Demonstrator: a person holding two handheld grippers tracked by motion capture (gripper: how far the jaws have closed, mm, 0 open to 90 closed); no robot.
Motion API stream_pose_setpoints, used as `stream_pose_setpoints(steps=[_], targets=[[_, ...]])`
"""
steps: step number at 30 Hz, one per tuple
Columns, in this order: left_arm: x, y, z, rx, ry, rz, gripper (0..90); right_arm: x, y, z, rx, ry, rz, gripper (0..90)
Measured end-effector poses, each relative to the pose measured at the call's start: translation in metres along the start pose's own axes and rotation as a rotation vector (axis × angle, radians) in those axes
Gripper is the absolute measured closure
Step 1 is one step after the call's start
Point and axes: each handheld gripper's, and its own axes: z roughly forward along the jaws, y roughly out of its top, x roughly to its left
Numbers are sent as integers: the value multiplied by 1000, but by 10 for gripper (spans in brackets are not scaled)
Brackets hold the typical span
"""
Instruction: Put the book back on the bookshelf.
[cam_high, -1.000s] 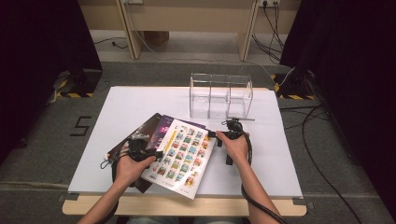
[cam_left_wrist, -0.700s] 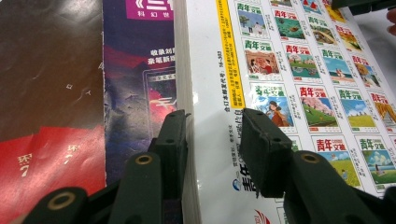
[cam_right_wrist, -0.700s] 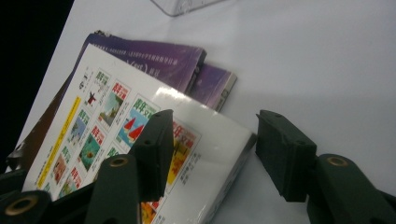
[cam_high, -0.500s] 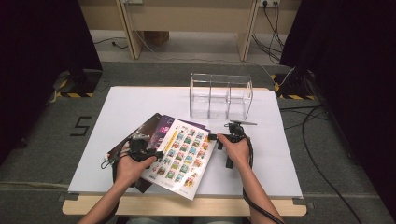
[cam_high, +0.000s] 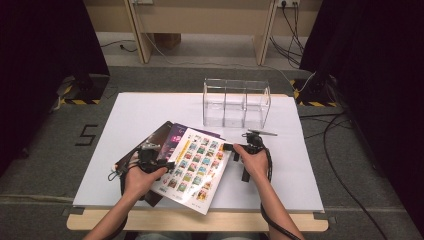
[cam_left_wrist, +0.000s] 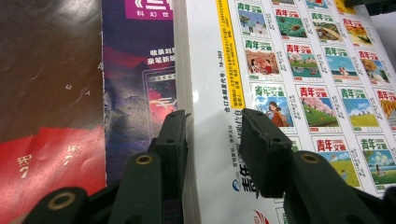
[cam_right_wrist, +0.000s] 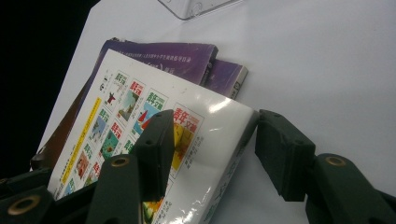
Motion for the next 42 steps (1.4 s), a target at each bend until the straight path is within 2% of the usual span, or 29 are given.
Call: stream_pose_setpoints(steps=[8, 16, 17, 18, 25, 30, 33, 38, 41, 42], targets=[[-1, 1, 0, 2, 7, 1, 606, -2, -6, -2, -14, -2, 17, 485], [-1, 1, 1, 2, 8, -4, 606, -6, -8, 0, -2, 8, 45, 474], [-1, 1, 1, 2, 9, -4, 606, -7, -8, 1, 26, 21, 60, 459], [-1, 1, 1, 2, 8, -4, 606, -7, -9, 1, 32, 32, 56, 460], [-1, 1, 1, 3, 10, -2, 606, -4, -11, 1, 22, 18, 38, 457], [-2, 2, 1, 8, 13, -1, 608, -4, -15, -2, 34, 69, 45, 484], [-2, 2, 1, 13, 17, 6, 610, -1, -15, -5, 29, 76, 43, 494], [-4, 3, 0, 16, 31, 16, 619, 7, -14, -11, 5, 92, 3, 530], [-4, 3, 0, 15, 38, 21, 623, 10, -14, -13, 2, 97, -5, 543], [-4, 4, 0, 14, 41, 22, 624, 13, -14, -13, 10, 116, 0, 547]])
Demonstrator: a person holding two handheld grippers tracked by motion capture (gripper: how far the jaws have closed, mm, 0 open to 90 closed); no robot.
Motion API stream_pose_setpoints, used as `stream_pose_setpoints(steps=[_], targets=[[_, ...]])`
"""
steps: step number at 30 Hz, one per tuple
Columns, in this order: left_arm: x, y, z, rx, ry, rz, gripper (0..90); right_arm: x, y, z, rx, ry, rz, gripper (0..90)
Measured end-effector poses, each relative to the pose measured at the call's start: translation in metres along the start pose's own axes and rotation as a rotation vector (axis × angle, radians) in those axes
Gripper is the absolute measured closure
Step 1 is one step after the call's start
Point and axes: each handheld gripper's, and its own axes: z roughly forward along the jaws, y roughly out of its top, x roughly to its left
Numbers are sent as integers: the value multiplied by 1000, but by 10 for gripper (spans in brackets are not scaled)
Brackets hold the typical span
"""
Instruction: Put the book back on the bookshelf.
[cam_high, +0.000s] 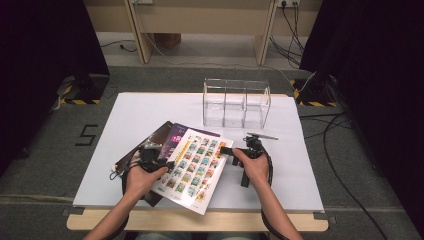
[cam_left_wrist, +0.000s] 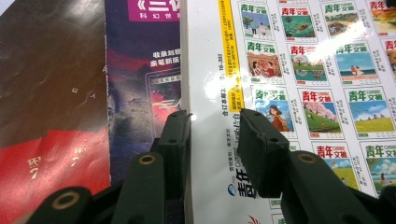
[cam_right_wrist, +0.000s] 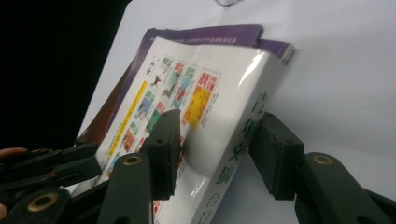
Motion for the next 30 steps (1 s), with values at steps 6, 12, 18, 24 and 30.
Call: stream_pose_setpoints(steps=[6, 12, 18, 24, 30], targets=[[1, 0, 0, 2, -5, -2, 627, 3, -3, 6, 21, -8, -4, 535], [2, 0, -1, -1, -2, -2, 635, 7, 1, 5, 31, -11, -4, 609], [15, -2, -7, -42, -88, -90, 630, 14, 9, 2, 8, 51, 9, 671], [19, -8, -26, -148, -101, -113, 617, 21, 13, 1, -23, 102, 28, 704], [25, -18, -37, -200, -95, -128, 602, 36, 17, -13, -82, 136, 7, 730]])
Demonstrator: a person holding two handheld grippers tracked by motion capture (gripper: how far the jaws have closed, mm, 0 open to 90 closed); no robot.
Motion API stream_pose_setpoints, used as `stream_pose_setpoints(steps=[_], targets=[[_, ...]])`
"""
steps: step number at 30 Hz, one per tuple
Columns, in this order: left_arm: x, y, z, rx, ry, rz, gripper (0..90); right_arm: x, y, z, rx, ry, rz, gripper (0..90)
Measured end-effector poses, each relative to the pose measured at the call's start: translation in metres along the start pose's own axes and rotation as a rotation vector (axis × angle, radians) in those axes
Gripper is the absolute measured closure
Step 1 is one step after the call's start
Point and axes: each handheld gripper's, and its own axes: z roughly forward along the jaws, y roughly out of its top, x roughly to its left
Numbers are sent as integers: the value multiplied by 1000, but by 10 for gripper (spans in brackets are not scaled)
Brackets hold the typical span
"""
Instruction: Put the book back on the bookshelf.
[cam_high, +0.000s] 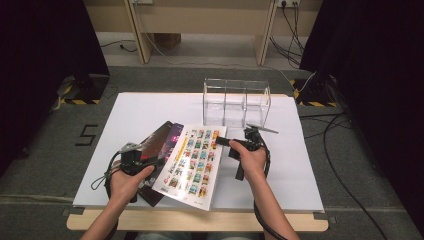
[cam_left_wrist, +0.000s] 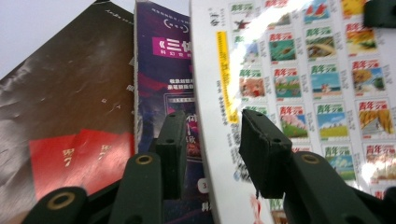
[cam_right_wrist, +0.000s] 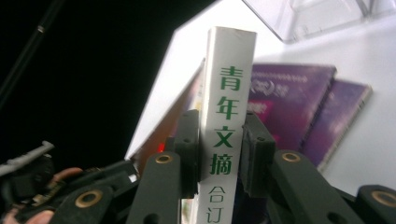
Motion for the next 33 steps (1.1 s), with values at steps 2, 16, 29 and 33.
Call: stream_pose_setpoints(steps=[2, 16, 29, 33], targets=[[2, -3, -4, -11, 1, -1, 598, 7, 3, -6, -21, -1, -36, 733], [12, -21, -14, -44, 1, -16, 598, 65, 11, -31, -127, -119, -340, 739], [13, -26, -14, -76, 17, -16, 597, 90, 13, -52, -257, -205, -475, 741], [14, -27, -14, -83, 20, -19, 597, 95, 15, -60, -297, -228, -505, 741]])
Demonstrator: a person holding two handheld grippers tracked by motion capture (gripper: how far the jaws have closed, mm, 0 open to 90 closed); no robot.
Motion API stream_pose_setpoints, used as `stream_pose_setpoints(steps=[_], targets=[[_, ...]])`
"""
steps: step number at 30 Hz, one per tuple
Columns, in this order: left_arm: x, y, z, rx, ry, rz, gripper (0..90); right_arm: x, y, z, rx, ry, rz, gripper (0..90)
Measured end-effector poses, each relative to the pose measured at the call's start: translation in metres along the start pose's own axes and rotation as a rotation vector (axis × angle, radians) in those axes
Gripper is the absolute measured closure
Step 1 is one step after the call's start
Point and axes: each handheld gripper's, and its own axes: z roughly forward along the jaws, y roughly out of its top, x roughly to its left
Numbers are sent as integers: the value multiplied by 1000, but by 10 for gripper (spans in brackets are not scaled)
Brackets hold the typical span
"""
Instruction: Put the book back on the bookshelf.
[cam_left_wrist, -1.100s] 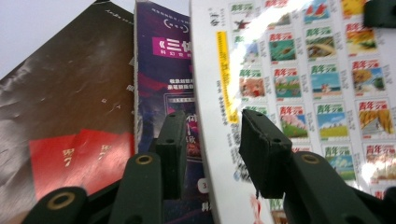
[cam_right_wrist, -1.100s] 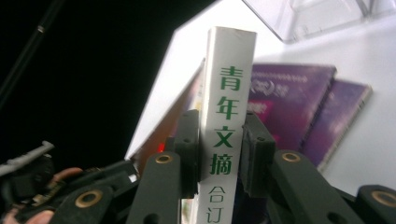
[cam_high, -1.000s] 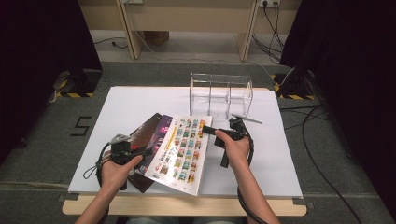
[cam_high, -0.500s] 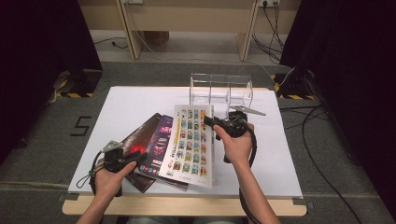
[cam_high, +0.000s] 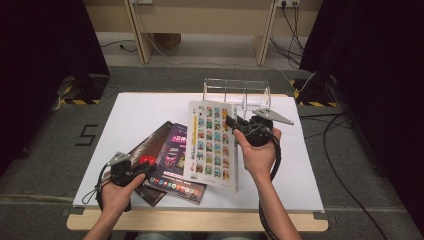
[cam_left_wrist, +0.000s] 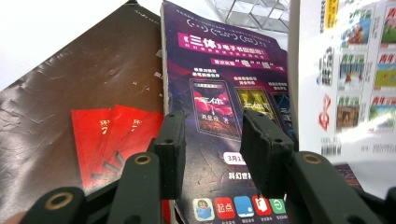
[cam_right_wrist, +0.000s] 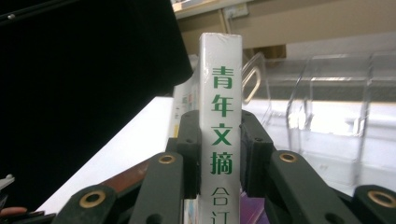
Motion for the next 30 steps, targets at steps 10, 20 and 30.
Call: stream_pose_setpoints(steps=[10, 20, 30], targets=[[3, 0, -3, -20, 5, -8, 597, -5, 17, -14, -62, -56, -22, 741], [2, 0, 0, -21, 0, -10, 601, -14, 29, -27, -102, -92, -19, 741], [2, 0, -1, -36, 0, -12, 605, -23, 43, -41, -147, -142, -16, 742]])
